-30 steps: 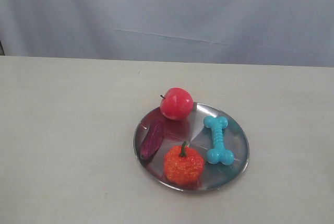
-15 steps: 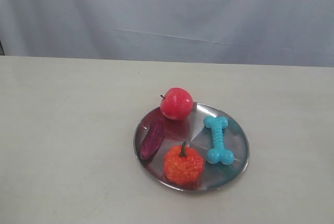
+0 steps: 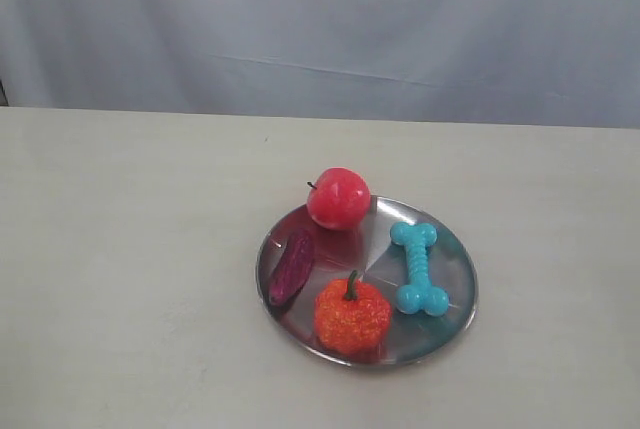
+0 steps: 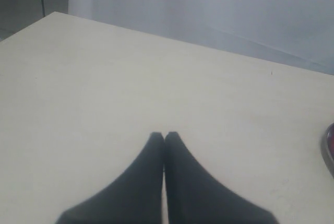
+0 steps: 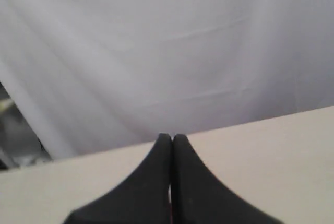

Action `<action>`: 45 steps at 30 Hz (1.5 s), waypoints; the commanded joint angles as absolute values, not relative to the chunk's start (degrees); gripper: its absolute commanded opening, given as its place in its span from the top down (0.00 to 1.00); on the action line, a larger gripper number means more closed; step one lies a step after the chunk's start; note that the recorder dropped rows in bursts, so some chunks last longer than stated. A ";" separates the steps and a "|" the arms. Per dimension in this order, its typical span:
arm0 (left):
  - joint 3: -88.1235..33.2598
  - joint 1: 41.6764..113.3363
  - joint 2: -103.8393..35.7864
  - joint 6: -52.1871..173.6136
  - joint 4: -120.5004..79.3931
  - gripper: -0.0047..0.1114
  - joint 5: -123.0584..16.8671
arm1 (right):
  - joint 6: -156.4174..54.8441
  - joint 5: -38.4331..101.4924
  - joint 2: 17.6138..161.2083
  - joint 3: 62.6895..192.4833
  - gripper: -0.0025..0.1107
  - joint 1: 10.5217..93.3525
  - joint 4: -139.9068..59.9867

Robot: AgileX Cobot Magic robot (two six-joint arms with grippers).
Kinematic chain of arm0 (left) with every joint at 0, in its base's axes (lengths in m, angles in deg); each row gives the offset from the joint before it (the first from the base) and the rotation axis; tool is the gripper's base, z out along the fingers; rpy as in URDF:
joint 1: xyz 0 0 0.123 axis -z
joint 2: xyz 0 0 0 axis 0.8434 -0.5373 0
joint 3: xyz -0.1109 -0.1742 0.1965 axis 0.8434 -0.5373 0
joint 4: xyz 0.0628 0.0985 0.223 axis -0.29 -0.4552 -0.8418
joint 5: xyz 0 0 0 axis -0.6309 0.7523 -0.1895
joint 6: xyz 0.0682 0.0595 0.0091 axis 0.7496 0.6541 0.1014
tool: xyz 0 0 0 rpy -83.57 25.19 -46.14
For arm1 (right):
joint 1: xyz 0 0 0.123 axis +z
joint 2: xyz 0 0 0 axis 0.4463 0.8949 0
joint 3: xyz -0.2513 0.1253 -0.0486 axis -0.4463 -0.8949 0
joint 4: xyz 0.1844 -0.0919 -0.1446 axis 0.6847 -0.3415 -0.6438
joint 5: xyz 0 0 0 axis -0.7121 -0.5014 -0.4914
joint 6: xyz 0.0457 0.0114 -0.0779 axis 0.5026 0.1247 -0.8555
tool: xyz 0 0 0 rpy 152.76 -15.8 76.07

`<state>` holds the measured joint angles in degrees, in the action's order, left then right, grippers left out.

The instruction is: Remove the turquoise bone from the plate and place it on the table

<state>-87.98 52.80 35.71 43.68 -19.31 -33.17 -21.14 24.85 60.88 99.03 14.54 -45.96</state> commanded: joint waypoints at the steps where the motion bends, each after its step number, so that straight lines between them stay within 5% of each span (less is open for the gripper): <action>1: -88.12 53.08 35.79 43.44 -19.07 0.96 -33.47 | -32.34 7.75 78.20 115.08 0.98 20.64 -46.18; 10: -88.12 53.08 35.79 43.44 -19.07 0.96 -33.47 | -39.91 -19.35 105.76 144.67 0.98 23.26 -46.07; 23: -88.12 53.08 35.79 43.44 -19.07 0.96 -33.47 | -43.45 -24.27 124.46 147.46 0.97 23.35 -44.70; 31: -88.12 53.08 35.79 43.58 -19.07 0.96 -33.47 | -44.36 -21.40 132.72 147.46 0.49 25.23 -42.62; 45: -88.12 53.08 35.79 43.58 -19.07 0.96 -33.47 | -40.44 -17.57 136.62 147.46 0.48 28.62 -43.29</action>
